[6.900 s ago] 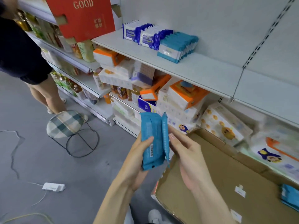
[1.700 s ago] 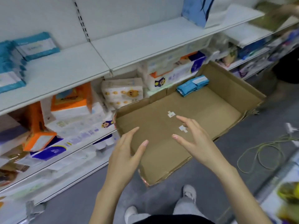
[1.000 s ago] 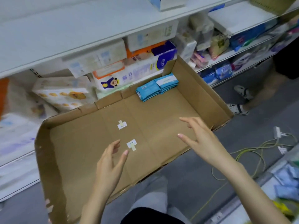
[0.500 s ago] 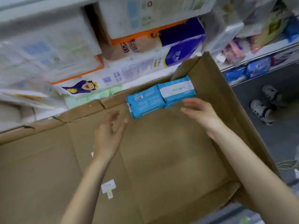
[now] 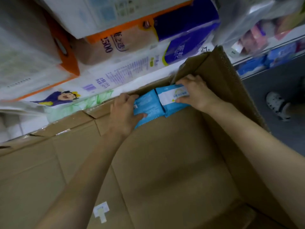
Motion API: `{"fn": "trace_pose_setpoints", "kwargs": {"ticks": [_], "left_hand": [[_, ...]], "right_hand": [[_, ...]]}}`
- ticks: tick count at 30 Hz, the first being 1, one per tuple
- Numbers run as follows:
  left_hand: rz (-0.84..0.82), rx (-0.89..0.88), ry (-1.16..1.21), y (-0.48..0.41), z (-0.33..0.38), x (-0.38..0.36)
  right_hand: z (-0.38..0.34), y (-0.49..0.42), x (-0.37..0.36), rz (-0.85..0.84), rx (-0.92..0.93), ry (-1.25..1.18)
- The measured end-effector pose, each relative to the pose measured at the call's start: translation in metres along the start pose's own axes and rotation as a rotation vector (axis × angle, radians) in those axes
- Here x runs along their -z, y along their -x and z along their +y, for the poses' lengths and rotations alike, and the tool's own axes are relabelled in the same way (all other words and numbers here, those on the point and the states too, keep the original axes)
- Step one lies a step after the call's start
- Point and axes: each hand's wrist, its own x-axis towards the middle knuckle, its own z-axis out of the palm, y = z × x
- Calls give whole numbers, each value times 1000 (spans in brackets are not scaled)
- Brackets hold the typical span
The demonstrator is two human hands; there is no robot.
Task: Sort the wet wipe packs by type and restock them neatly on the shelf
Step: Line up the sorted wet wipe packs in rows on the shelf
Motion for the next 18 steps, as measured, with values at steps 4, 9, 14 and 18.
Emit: {"fn": "trace_pose_setpoints", "kwargs": {"ticks": [4,9,14,18], "left_hand": [[-24,-21,-57,7,7,-2],[-38,103,161,31,5,-5],[-130,370,883,84,19,27],[-256,699,1452,143,33,58]], "right_hand": [[-11,-1,-1,44,-36,198],[-14,14,-4,162,-99,166],[-27,67,-6,236,-368,-508],[-56,157,-3,110,-458,-1355]]}}
